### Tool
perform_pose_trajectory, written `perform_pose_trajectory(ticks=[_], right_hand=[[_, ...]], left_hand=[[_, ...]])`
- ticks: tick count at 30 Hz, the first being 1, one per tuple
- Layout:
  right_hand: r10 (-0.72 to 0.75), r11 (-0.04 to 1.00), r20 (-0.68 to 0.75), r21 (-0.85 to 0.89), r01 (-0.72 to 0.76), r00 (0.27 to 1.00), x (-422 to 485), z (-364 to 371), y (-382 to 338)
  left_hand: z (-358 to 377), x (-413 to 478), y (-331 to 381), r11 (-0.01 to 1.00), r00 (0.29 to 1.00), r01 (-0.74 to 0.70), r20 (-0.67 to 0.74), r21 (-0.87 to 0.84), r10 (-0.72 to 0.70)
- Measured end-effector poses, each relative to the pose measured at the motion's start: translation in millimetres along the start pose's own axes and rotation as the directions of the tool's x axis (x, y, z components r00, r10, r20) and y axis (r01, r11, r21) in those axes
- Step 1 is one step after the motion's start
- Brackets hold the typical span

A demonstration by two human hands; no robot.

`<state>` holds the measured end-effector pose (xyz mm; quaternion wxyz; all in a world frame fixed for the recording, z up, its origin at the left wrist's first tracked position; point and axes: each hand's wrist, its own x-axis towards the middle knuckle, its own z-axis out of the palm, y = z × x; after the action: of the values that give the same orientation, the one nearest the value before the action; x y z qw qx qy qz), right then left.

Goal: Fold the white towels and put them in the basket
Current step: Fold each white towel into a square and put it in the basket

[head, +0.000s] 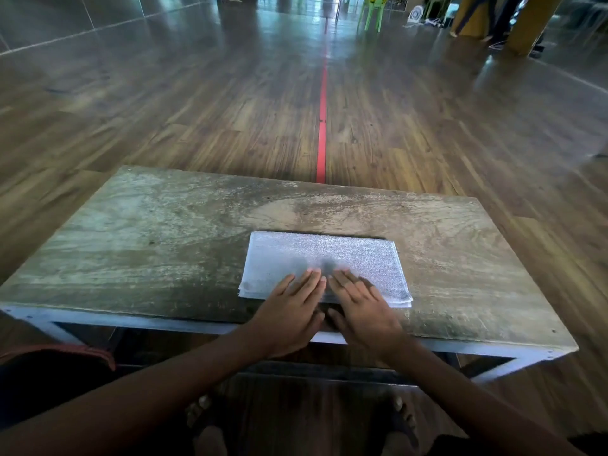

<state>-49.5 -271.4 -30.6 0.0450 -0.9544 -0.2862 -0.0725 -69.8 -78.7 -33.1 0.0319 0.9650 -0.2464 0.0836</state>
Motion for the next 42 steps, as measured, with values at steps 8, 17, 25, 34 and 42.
perform_pose_trajectory(ticks=[8,17,25,34,42], right_hand=[[0.049,0.996,0.048,-0.080,-0.045,0.998,-29,10,12],[0.218,0.953,-0.009,-0.214,-0.215,0.976,-71,-2,41],[0.282,0.933,-0.076,-0.212,-0.292,0.956,-35,-24,36],[0.232,0.970,0.177,0.027,-0.240,0.956,61,-5,25],[0.289,0.949,0.195,0.074,-0.308,0.937,52,7,45]], left_hand=[[17,-27,-31,0.997,0.999,-0.026,0.030,0.079,0.024],[8,-67,-60,0.995,0.998,0.048,-0.036,0.089,-0.045],[-15,-43,-56,0.992,0.971,0.128,-0.206,0.001,-0.125],[6,64,-22,0.920,0.926,0.373,0.116,-0.118,-0.360],[24,51,-53,0.882,0.885,0.465,0.071,-0.080,-0.460]])
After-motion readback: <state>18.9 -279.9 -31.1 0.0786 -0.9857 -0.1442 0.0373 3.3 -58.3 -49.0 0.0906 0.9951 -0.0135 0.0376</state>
